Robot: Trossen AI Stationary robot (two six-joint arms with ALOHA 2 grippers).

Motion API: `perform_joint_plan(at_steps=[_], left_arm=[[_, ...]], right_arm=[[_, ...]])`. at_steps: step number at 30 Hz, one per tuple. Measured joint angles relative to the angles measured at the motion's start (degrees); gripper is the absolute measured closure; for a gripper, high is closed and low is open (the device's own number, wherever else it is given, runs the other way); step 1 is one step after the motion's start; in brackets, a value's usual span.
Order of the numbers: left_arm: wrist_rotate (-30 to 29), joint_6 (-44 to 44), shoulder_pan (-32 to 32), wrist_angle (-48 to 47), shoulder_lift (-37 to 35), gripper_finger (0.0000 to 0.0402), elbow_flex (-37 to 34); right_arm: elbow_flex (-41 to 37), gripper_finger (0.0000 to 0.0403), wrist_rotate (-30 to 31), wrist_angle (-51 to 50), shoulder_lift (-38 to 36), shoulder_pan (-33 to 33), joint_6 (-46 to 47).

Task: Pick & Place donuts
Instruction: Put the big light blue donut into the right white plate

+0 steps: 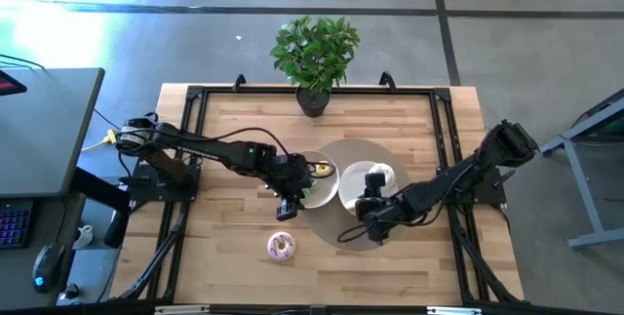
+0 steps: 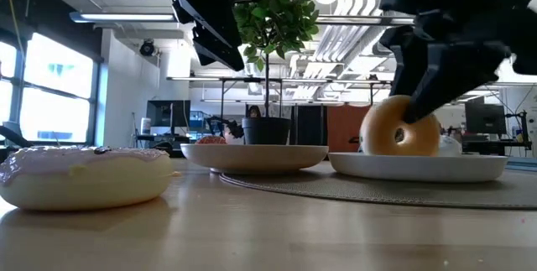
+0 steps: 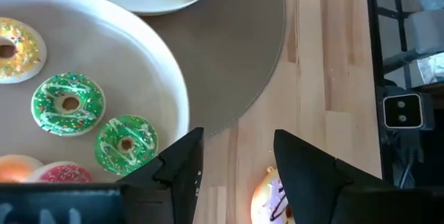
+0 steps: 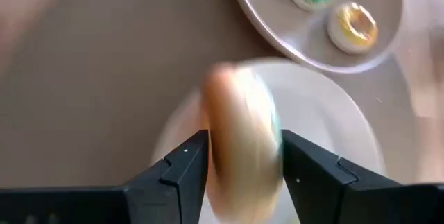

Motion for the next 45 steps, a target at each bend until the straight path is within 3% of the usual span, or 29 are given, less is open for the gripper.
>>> perform_joint_plan(at_steps=[6, 11, 13, 19, 22, 29, 32, 37, 45], left_arm=[[-0.3, 0.0, 0.0, -0.9, 0.0, 0.0228, 0.0], [-0.3, 0.0, 0.0, -1.3, 0.0, 0.0228, 0.0], [-0.3, 0.0, 0.0, -1.4, 0.0, 0.0228, 0.0], [-0.4, 0.0, 0.0, -1.3, 0.0, 0.0228, 0.0], [-0.5, 0.0, 0.0, -1.3, 0.0, 0.0228, 0.0], [-0.4, 0.0, 0.0, -1.3, 0.0, 0.0228, 0.0], [-0.4, 0.0, 0.0, -1.3, 0.0, 0.0228, 0.0], [-0.4, 0.0, 0.0, -1.3, 0.0, 0.0228, 0.0], [4.3, -0.6, 0.0, -2.0, 0.0, 0.0228, 0.0]], right_arm=[[0.0, 0.0254, -2.7, 0.7, 0.0, 0.0, -0.2], [0.0, 0.0352, -1.7, 0.4, 0.0, 0.0, -5.1], [0.0, 0.0384, 1.4, 0.4, 0.0, 0.0, -6.0], [0.0, 0.0344, 13.7, -0.6, 0.0, 0.0, -6.0], [0.0, 0.0347, 19.0, -2.3, 0.0, -0.5, -4.4], [0.0, 0.0389, 13.3, -5.8, 0.0, -4.3, 1.2], [0.0, 0.0377, 10.8, -5.8, 0.0, -5.8, -0.2], [0.0, 0.0311, 7.6, -5.6, 0.0, -7.6, -2.1], [0.0, 0.0231, -6.9, -2.3, 0.0, -8.3, 0.2]])
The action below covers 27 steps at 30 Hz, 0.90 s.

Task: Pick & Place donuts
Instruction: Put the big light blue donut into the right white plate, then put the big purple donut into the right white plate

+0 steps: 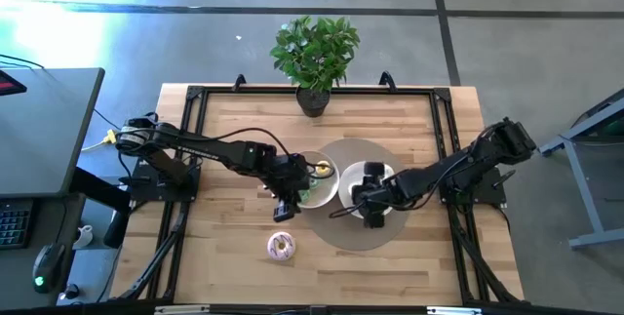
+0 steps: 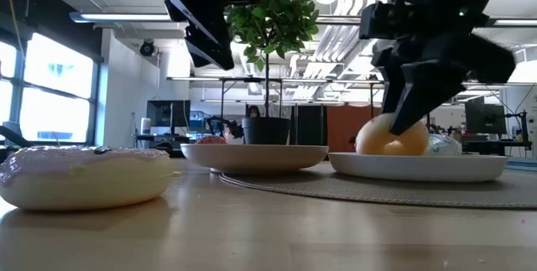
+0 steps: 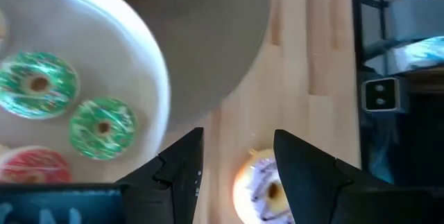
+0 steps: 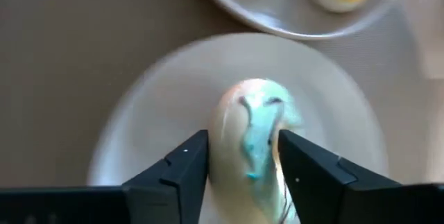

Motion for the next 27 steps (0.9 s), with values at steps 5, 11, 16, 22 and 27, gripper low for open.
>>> perform_joint_plan(at_steps=[5, 11, 16, 22, 27], left_arm=[[0.8, -0.9, 0.0, -0.9, 0.0, 0.0228, 0.0], [0.8, -1.3, 0.0, -2.2, 0.0, 0.0228, 0.0], [0.8, -2.9, -0.4, -3.1, 0.0, 0.0228, 0.0], [1.1, -5.0, -1.5, -8.7, -0.7, 0.0228, 0.0], [-6.6, -6.7, -2.6, -18.7, -1.7, 0.0228, -0.1]], right_arm=[[0.0, 0.0223, -2.4, 0.4, 0.0, 0.0, 1.1], [0.0, 0.0222, -10.1, 0.7, 0.0, 0.1, 11.3], [0.0, 0.0221, -9.6, 1.1, 0.0, 0.1, 10.5], [0.0, 0.0221, -4.8, 3.7, 0.0, 0.0, 11.3], [0.0, 0.0222, -1.9, 12.9, 0.0, 0.0, 5.1]])
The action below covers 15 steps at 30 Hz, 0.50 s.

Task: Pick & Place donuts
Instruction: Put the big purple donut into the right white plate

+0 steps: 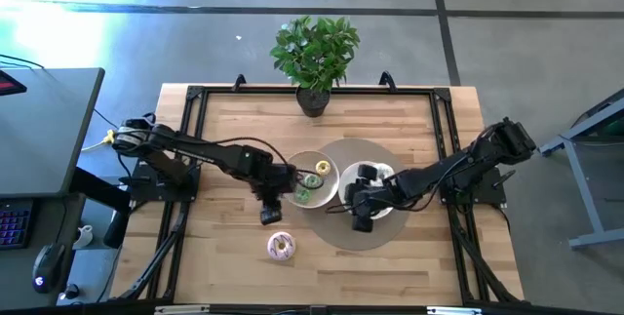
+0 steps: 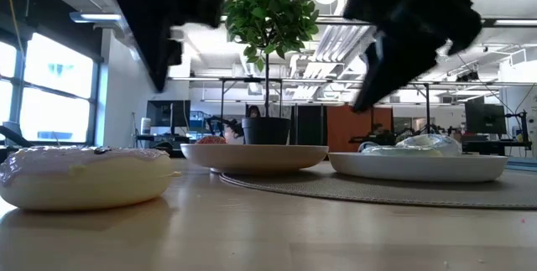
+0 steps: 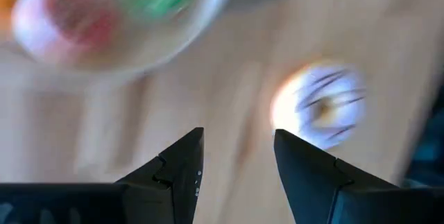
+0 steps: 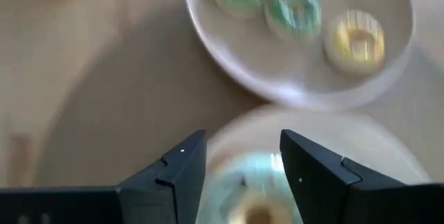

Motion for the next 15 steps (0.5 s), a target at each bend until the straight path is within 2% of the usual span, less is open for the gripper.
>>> perform_joint_plan(at_steps=[8, 13, 15], left_arm=[[-25.3, -4.7, -4.8, -12.6, -6.0, 0.0228, 0.1], [-36.8, -9.2, -9.3, -19.1, -11.8, 0.0228, 0.1], [-40.3, -12.0, -10.7, -21.6, -13.7, 0.0228, 0.1]], right_arm=[[0.0, 0.0222, -2.3, 19.5, 0.0, -0.6, -10.6], [0.0, 0.0222, -2.4, 34.5, 2.7, -2.6, -12.0], [0.0, 0.0222, -4.6, 41.9, 5.5, -3.7, -12.3]])
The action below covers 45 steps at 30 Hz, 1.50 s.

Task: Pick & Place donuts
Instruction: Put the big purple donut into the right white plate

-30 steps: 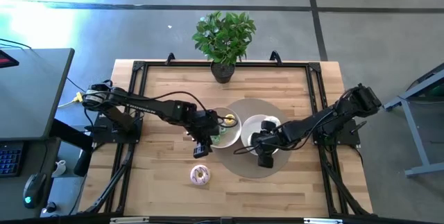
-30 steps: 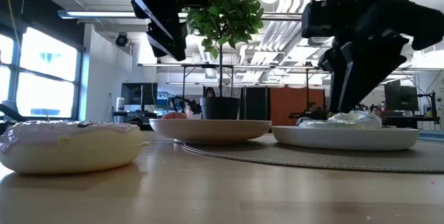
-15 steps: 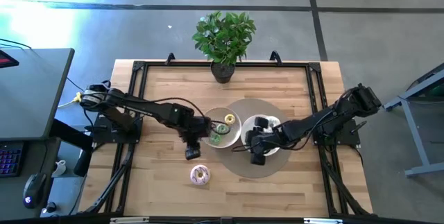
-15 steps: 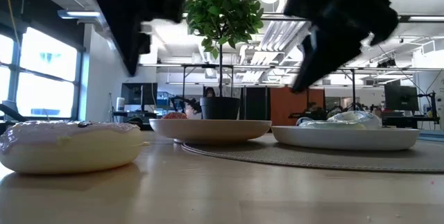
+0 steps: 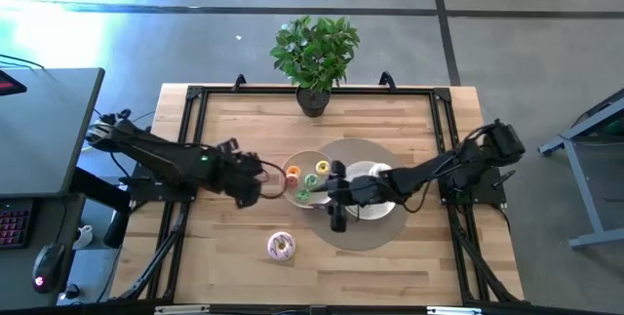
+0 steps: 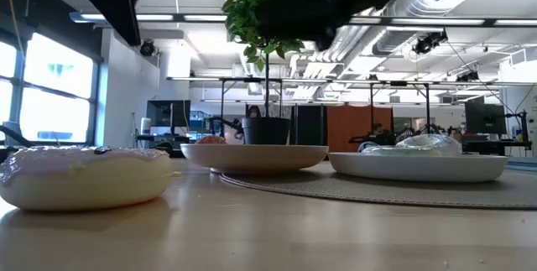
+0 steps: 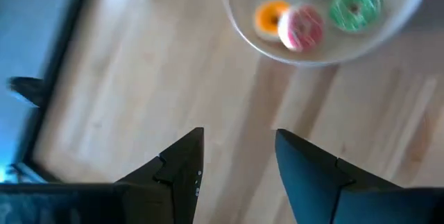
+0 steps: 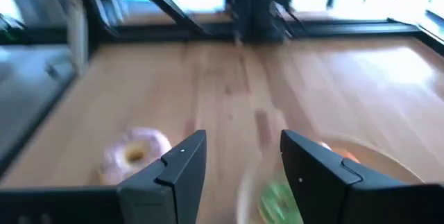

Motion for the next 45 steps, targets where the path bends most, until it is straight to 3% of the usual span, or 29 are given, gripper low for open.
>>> perform_joint_plan(at_steps=[4, 9, 13, 19, 22, 31, 37, 45], left_arm=[[-5.6, -6.0, -2.9, -4.3, -3.1, 0.0228, -0.1], [-6.9, -5.9, -5.1, -1.5, -5.4, 0.023, -3.0], [-7.0, -1.7, -5.0, 3.7, -5.8, 0.0254, -9.7], [-2.0, 8.0, -5.0, 13.3, -5.7, 0.0322, -19.1], [-0.5, 12.5, -5.0, 19.1, -5.7, 0.035, -22.0], [-1.3, 22.8, -1.9, 20.9, -12.0, 0.038, -23.9], [3.6, 23.2, 2.4, 22.2, -19.3, 0.0381, -23.8], [3.5, 23.0, 2.9, 22.1, -23.2, 0.0381, -23.8]], right_arm=[[0.0, 0.0222, -5.8, 11.9, 7.2, -1.8, 1.5], [3.5, 0.0222, -14.9, 12.1, 14.8, -4.5, 2.3], [12.5, 0.0222, -21.9, 3.7, 19.2, -5.9, 3.1], [28.1, 0.0222, -23.2, -22.8, 24.3, -5.8, -1.2], [33.8, 0.0222, -25.1, -27.8, 26.2, -5.8, -2.1], [41.7, 0.0222, -31.1, -28.4, 35.1, -5.3, 1.7], [42.4, 0.0222, -32.9, -28.8, 36.2, -5.8, 1.9], [42.2, 0.0222, -38.2, -29.7, 36.9, -6.1, 2.1]])
